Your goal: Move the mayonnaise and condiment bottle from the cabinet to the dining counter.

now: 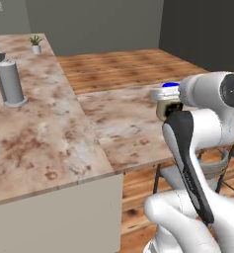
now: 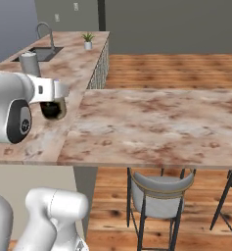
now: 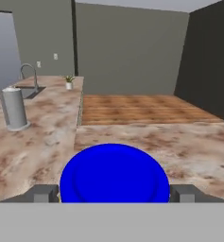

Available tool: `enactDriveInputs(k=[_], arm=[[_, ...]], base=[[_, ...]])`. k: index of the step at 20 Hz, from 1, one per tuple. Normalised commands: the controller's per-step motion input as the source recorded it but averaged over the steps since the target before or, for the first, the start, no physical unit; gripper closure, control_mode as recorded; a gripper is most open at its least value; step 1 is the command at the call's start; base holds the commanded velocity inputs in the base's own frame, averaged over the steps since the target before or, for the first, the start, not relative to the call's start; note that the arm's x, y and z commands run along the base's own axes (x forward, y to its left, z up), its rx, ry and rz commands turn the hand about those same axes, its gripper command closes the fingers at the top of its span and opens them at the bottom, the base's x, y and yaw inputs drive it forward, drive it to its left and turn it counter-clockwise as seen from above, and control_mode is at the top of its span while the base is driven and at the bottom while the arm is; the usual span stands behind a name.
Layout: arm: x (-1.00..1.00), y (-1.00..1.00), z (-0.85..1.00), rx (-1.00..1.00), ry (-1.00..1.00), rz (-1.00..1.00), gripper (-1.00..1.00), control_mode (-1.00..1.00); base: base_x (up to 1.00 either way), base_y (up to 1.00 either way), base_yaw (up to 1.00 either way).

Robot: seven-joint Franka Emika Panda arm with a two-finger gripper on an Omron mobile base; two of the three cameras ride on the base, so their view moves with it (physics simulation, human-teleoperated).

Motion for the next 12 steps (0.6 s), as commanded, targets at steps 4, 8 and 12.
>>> enactDriveInputs(k=[4,8,12], arm=[[1.00,-0.62,-0.08,0.00,0.24,0.10,1.00,-1.00],[1.00,-0.09,-0.72,-0.06,0.11,0.16,1.00,-1.00],[1.00,0.00,-0.97,-0.03,0.00,0.31,1.00,-1.00]], base=[[0.00,0.00,0.00],[0.00,0.00,0.00],[0.00,0.00,0.00]])
